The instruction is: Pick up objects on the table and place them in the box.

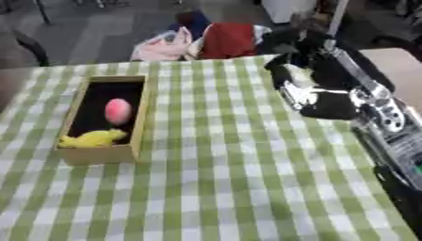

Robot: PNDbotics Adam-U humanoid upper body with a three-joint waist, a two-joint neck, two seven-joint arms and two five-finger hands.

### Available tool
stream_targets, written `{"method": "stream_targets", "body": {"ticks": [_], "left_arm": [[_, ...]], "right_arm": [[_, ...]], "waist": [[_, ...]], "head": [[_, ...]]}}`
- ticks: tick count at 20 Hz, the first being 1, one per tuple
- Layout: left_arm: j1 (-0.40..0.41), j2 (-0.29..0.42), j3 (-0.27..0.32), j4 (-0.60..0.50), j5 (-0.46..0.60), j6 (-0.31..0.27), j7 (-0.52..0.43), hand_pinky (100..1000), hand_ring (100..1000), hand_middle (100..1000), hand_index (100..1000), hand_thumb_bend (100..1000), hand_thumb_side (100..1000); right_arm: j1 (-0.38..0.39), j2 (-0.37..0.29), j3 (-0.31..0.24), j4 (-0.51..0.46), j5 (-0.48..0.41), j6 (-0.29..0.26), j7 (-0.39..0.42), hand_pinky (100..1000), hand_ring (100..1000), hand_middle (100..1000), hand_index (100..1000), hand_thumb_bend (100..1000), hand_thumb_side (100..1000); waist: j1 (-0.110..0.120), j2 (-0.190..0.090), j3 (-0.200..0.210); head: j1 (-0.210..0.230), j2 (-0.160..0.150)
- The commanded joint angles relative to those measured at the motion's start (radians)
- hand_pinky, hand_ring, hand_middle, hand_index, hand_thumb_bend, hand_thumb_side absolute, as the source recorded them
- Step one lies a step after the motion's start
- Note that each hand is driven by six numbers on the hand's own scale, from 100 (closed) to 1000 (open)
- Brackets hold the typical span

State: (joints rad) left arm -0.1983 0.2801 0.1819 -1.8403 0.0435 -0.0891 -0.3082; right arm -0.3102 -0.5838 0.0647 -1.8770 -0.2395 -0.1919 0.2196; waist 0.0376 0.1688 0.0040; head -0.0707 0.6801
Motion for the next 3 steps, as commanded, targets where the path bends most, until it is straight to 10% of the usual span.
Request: {"method": "stream_targets", "body": {"ticks": [1, 3], "left_arm": [[-0.002, 0.008, 0.015, -0.005, -0.013, 0.0, 0.008, 661, 648, 609, 782, 100, 571], [-0.001, 0.004, 0.018, -0.004, -0.018, 0.002, 0.009, 661, 645, 608, 778, 100, 580]], "right_arm": [[0.025, 0.007, -0.029, -0.035, 0.019, 0.008, -0.005, 682, 929, 698, 812, 100, 268], [0.051, 0.021, -0.036, -0.043, 0.031, 0.007, -0.009, 677, 925, 690, 808, 100, 279]], "waist": [[-0.001, -0.007, -0.005], [-0.002, -0.003, -0.006]], "head": [[0.022, 0.017], [0.034, 0.027]]}}
